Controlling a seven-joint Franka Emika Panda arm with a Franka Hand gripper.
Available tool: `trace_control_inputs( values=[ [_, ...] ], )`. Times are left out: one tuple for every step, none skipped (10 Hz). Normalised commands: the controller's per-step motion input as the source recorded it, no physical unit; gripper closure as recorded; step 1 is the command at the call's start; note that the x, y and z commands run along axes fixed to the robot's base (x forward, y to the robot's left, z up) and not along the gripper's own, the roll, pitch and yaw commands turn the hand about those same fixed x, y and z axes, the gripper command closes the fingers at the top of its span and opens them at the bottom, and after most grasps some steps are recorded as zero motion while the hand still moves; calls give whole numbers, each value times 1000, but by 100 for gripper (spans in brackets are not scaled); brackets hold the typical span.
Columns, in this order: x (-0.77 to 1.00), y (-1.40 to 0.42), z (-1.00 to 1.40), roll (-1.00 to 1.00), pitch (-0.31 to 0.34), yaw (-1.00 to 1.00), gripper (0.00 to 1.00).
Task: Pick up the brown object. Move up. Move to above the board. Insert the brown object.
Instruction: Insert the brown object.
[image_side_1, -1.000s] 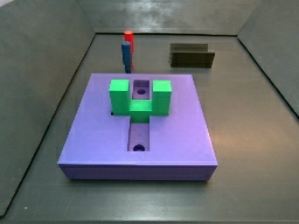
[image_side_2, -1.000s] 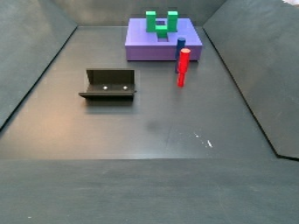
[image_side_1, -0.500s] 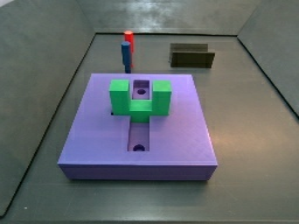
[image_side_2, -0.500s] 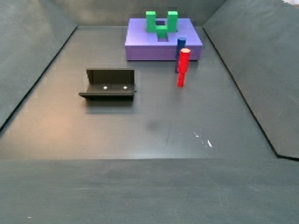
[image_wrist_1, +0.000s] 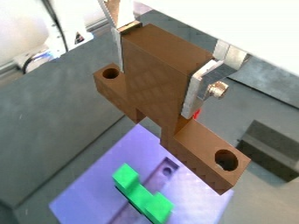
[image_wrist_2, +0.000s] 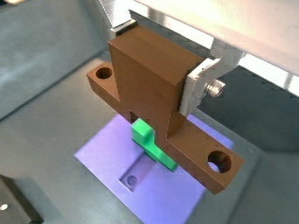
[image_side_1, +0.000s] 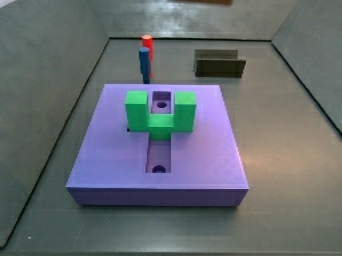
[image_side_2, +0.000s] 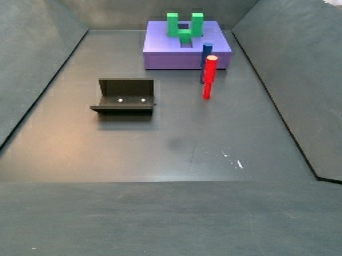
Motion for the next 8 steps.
trace_control_inputs(
  values=[
    [-231, -180, -129, 164, 0, -703, 100],
    [-34, -223, -157, 101, 0, -669, 100],
    [-23, -211, -297, -40, -90, -660, 100],
    [0, -174, -383, -147, -149, -714, 100],
    [0, -183, -323, -163, -263, -774, 100],
    [0, -171, -320, -130, -254, -831, 100],
    [0, -183, -283, -60, -147, -911, 100],
    [0, -183, -271, -61, -149, -909, 100]
  ],
)
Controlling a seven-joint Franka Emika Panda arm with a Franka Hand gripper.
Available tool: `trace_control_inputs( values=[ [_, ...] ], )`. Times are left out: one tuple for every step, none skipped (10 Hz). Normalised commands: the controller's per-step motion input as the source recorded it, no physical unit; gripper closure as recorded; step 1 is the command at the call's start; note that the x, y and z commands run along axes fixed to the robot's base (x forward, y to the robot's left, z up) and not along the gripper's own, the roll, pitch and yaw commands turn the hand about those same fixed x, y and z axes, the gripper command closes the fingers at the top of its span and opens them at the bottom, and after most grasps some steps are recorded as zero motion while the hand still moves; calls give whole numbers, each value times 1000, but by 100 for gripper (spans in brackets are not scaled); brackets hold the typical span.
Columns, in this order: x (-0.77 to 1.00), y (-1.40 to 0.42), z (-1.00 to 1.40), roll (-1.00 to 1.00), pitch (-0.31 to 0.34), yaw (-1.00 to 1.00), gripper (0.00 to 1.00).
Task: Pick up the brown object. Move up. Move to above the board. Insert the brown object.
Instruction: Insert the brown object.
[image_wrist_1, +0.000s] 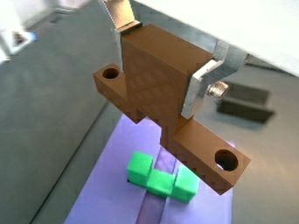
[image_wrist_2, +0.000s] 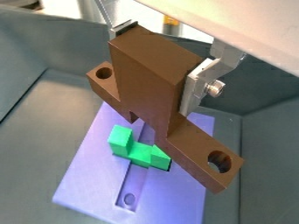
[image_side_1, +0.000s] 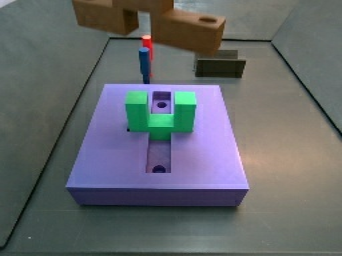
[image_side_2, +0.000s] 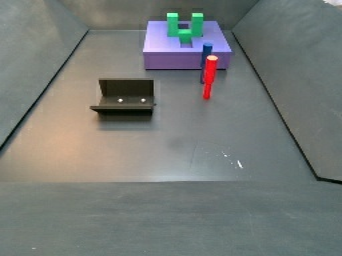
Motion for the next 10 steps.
trace_control_inputs(
  values=[
    [0, -194, -286, -39, -137, -929, 100],
    [0, -197, -309, -7, -107, -949, 100],
    [0, -206, -363, 0, -94, -949, 100],
    [0, -206, -409, 0, -99, -911, 100],
    [143, -120, -409, 0, -57, -869, 100],
    [214, 0, -277, 0, -41, -731, 100],
    [317, 180, -274, -6, -39, -583, 100],
    [394, 294, -260, -10, -41, -563, 100],
    [429, 226, -234, 0, -30, -589, 100],
    [377, 91, -220, 0, -21, -620, 100]
  ],
)
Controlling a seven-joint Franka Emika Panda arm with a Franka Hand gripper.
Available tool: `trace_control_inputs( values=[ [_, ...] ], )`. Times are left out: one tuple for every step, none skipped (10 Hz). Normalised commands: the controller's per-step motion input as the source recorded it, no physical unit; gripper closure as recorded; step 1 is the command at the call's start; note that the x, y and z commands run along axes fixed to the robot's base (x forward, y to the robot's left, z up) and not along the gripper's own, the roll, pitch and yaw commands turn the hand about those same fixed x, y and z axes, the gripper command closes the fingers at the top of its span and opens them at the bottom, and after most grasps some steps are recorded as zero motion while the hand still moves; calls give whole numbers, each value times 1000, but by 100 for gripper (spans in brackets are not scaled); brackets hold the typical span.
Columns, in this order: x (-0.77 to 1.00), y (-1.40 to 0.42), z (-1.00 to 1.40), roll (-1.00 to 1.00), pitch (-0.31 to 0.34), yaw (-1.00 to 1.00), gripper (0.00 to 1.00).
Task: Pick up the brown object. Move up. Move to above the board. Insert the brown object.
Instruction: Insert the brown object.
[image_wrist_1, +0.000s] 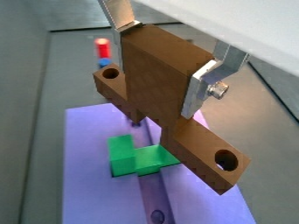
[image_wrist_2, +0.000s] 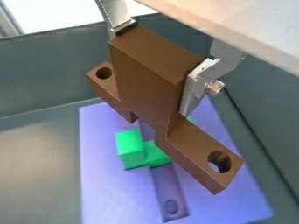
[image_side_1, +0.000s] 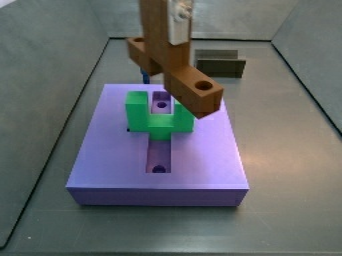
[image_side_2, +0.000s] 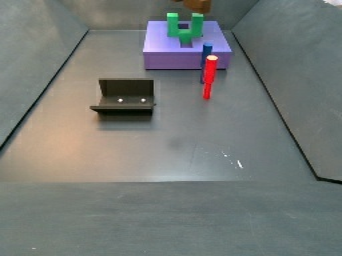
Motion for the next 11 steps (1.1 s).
trace_control_inputs(
  values=[
    [209, -66, -194, 144, 0, -623, 100],
    [9, -83, -103, 151, 0, -689, 100],
    [0, 0, -77, 10, 0, -660, 100],
    [0, 0, -86, 0, 0, -697, 100],
    [0, 0, -97, 0, 0, -729, 100],
    [3, 0, -71, -13, -3, -746, 100],
    [9, 0, -169, -19, -26, -711, 100],
    [0, 0, -197, -7, -33, -689, 100],
    [0, 0, -231, 0, -34, -660, 100],
    [-117, 0, -237, 0, -26, -586, 100],
    [-177, 0, -229, 0, -19, -540, 100]
  ],
)
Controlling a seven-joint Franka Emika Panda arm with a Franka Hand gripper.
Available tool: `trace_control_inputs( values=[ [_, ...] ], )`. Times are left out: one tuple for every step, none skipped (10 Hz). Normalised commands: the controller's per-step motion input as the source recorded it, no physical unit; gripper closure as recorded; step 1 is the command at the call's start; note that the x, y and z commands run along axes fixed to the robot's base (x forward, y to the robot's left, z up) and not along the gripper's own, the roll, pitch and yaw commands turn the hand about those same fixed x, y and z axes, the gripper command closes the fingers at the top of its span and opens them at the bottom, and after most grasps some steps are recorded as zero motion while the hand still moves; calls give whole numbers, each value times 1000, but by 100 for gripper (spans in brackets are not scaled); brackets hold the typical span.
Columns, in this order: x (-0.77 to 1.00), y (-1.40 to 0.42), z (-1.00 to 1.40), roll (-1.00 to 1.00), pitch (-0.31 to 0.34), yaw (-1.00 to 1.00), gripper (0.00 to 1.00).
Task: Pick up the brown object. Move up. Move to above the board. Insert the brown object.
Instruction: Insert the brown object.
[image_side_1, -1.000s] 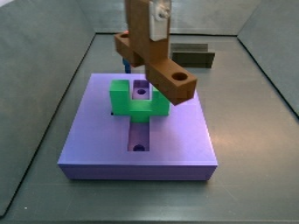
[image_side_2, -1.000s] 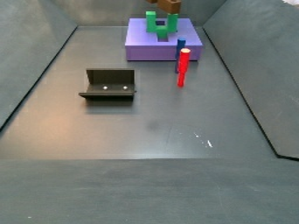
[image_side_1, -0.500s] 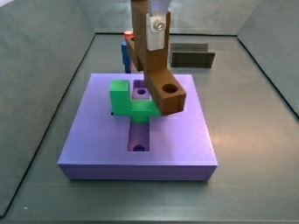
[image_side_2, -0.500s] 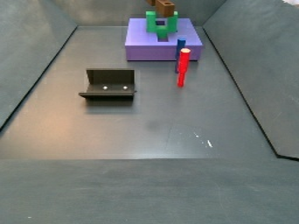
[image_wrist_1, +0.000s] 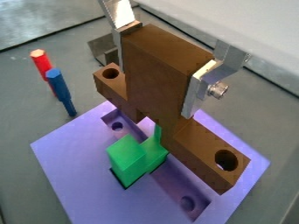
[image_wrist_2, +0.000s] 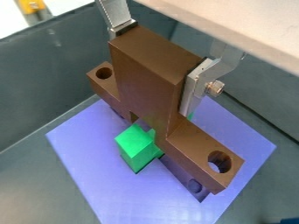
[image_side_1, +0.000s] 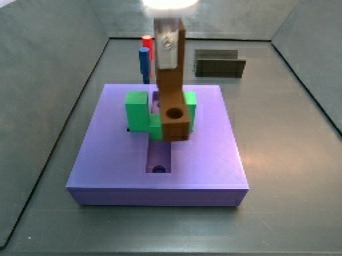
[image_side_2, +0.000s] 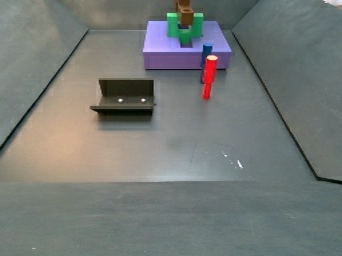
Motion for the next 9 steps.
trace_control_inputs(
  values=[
    [-191, 0, -217, 0, -11, -509, 100],
    [-240, 29, -220, 0, -10, -463, 100],
    [-271, 20, -214, 13, -13, -394, 100],
    [-6, 0, -197, 34, -7, -71, 100],
    [186, 0, -389, 124, 0, 0, 100],
    [354, 0, -340, 114, 0, 40, 100],
    [397, -43, -223, 133, 0, 51, 100],
    [329, -106, -183, 183, 9, 0, 100],
    [109, -60, -209, 211, 3, 0, 100]
  ],
)
